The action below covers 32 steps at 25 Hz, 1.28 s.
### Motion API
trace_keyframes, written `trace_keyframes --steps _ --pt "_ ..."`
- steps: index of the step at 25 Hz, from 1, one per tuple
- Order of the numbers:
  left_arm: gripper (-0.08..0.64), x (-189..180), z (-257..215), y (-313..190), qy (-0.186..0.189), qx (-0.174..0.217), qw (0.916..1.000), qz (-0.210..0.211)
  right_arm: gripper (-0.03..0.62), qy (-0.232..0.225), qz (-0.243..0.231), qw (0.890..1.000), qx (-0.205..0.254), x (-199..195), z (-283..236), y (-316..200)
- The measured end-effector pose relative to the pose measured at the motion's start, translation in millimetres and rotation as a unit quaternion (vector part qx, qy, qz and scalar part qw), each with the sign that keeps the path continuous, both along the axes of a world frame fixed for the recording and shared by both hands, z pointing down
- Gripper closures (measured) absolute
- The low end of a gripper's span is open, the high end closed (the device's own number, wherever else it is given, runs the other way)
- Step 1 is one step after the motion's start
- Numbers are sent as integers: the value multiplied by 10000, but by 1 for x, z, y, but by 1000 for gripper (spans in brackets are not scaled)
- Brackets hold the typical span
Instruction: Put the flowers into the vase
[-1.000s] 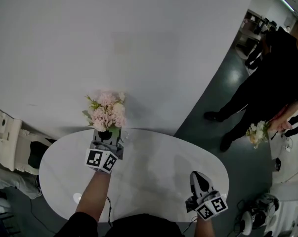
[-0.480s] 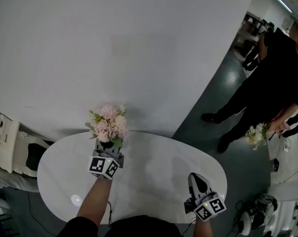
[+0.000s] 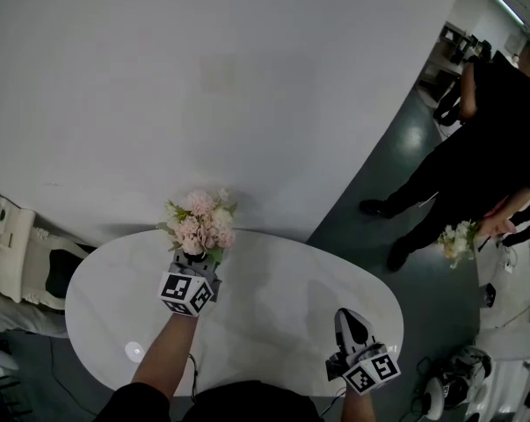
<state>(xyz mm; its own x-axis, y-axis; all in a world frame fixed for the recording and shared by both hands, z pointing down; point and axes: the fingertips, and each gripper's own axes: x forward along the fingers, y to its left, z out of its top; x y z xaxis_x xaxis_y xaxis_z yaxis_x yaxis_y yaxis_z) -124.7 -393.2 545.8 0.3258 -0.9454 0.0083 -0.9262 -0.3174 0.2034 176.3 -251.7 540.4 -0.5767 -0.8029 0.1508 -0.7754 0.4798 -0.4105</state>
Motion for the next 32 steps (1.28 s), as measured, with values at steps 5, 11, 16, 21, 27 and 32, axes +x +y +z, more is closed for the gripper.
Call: trace_keyframes --steps 5,11,16,21,27,32 --pt "396 3 6 1 -125 -77 9998 163 571 19 -41 10000 -21 -9 2 -2" --pt "377 9 9 0 -259 -160 9992 245 571 23 -116 9999 -28 -13 3 -3" --pt "348 8 15 0 -288 -281 9989 256 571 27 -107 9999 -54 -11 4 0" --pt "328 11 20 -2 -373 -380 9981 326 571 38 -95 9999 -45 -8 3 0" --pt "298 5 31 -3 -368 -570 9971 337 571 26 -99 9999 -34 -15 2 -1" --pt "275 -10 41 -1 -412 -708 9963 274 571 39 -92 9999 -36 -24 4 1"
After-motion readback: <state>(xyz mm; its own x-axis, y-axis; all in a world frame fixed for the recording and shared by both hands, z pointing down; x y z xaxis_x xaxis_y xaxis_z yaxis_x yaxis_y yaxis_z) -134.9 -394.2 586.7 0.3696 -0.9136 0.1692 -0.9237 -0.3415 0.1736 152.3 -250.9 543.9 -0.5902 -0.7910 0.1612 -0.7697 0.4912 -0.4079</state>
